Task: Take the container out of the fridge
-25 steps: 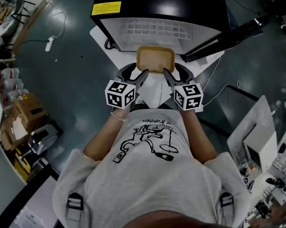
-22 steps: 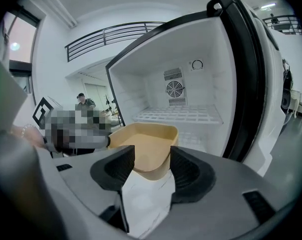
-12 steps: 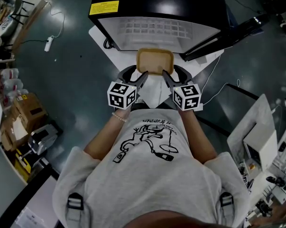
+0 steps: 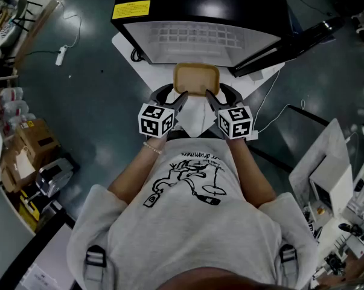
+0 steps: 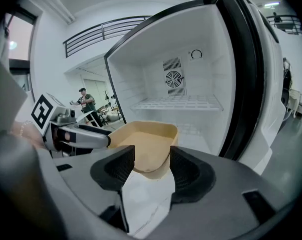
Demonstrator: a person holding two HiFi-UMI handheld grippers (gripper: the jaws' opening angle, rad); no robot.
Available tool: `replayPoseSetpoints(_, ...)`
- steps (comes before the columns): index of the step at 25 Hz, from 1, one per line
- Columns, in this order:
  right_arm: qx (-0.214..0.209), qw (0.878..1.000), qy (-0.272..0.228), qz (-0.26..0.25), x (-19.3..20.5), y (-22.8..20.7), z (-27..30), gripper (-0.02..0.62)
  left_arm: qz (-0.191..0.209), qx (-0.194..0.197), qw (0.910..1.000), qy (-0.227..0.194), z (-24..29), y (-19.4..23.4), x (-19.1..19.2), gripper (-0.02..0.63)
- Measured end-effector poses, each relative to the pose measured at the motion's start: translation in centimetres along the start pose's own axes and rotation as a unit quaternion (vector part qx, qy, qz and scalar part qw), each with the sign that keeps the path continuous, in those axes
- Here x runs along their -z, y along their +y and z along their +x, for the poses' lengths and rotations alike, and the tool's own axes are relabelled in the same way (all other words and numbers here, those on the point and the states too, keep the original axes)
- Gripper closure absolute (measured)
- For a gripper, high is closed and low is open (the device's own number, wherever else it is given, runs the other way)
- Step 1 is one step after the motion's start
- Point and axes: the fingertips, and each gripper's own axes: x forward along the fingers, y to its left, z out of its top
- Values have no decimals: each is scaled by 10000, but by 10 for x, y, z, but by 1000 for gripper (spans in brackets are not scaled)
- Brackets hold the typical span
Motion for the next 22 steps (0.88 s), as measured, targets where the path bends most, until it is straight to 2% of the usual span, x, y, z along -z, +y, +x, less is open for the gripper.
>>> replayPoseSetpoints(22,-41,9993,363,4,29,-7,22,373,-92,-21,9990,426,17,12,31,359)
